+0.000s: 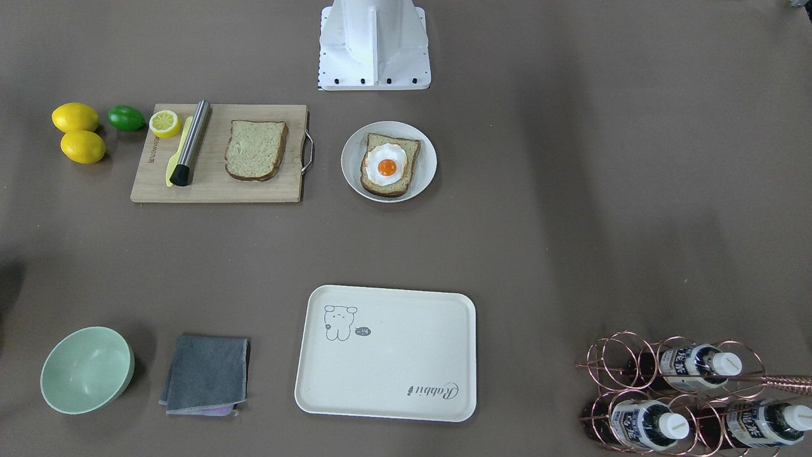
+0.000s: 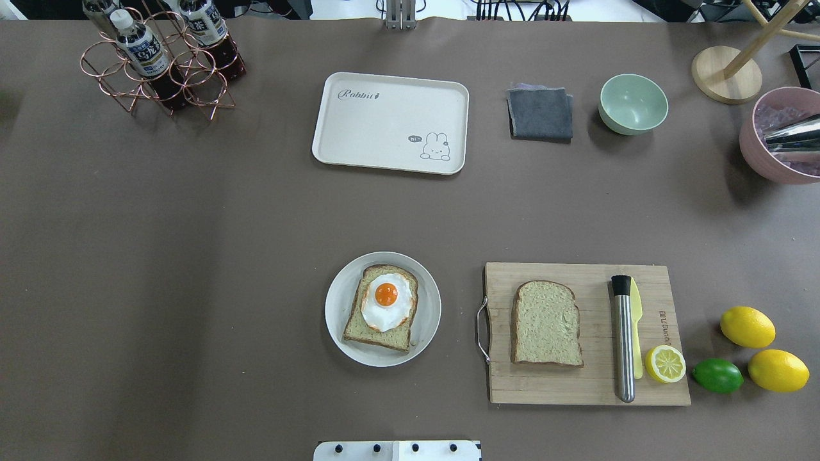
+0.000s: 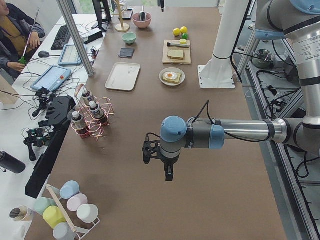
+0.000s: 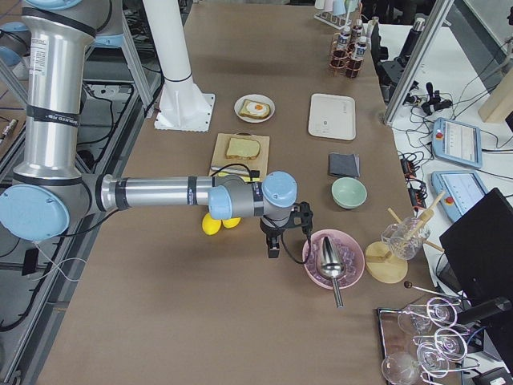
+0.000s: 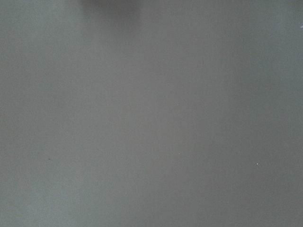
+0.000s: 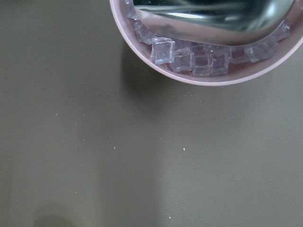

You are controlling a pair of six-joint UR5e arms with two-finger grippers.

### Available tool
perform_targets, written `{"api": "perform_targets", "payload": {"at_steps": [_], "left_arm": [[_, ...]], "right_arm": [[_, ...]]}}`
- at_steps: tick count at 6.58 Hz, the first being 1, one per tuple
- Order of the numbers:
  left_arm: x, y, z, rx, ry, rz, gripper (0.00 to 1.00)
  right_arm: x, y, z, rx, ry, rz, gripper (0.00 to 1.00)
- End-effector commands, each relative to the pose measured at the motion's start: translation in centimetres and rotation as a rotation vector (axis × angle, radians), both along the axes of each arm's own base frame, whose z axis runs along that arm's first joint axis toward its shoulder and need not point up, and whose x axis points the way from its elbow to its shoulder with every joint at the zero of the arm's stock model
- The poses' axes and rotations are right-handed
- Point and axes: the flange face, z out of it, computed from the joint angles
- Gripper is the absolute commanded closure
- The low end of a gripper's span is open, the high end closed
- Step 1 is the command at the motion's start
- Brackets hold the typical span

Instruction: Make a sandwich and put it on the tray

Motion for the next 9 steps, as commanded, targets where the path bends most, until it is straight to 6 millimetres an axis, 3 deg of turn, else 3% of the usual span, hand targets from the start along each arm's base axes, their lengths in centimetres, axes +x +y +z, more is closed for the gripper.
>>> {"api": "perform_targets", "payload": {"at_steps": [1,3,9], "left_arm": [[-0.04,-0.1,0.01,0.025,-0.002,0.001,0.02],[0.05,-0.07,-0.08,0.029,0.003,0.002,0.02],[0.17,0.01,0.26,0.022,0.005,0.004,0.02]], "right_arm": [[0.24,0.5,0.33,0.0,0.024,0.002,0.0],[0.93,0.14,0.59,0.024,0.123,0.016,0.0],[0.8,0.08,0.4,0.025,0.116,0.015,0.0]]}}
